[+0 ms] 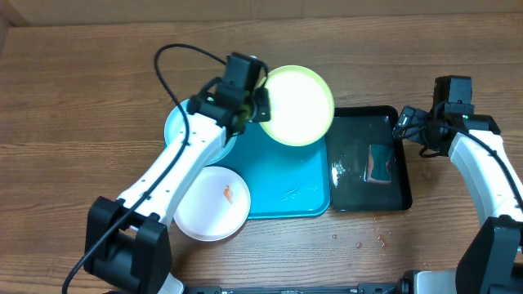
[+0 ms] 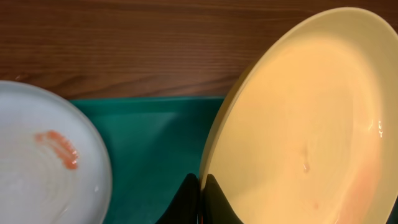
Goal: Clean dirty plates on tray and stack at the side
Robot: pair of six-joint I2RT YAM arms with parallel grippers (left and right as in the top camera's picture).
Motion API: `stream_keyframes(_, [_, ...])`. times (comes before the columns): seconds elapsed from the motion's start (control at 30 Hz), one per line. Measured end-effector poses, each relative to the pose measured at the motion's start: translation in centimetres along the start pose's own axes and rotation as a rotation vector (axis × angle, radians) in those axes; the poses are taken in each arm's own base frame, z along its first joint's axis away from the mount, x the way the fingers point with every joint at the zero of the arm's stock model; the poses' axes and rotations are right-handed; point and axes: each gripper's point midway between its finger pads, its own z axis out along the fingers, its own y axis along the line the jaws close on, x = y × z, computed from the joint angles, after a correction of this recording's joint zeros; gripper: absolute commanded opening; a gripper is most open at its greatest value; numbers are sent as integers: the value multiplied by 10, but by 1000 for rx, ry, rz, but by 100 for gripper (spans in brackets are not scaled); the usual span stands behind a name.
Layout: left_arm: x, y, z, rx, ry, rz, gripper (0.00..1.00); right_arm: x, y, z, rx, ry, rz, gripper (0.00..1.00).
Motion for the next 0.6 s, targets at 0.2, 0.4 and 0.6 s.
stream_keyframes(0.2, [1, -40, -2, 60, -51, 64, 4, 0, 0, 0, -1, -1, 0, 100])
stream_keyframes(0.4, [5, -65, -6, 74, -92, 110, 4, 0, 0, 0, 0, 0, 0, 100])
stream_keyframes(0.6, [8, -80, -9, 61, -132, 145, 4, 0, 0, 0, 0, 0, 0, 100])
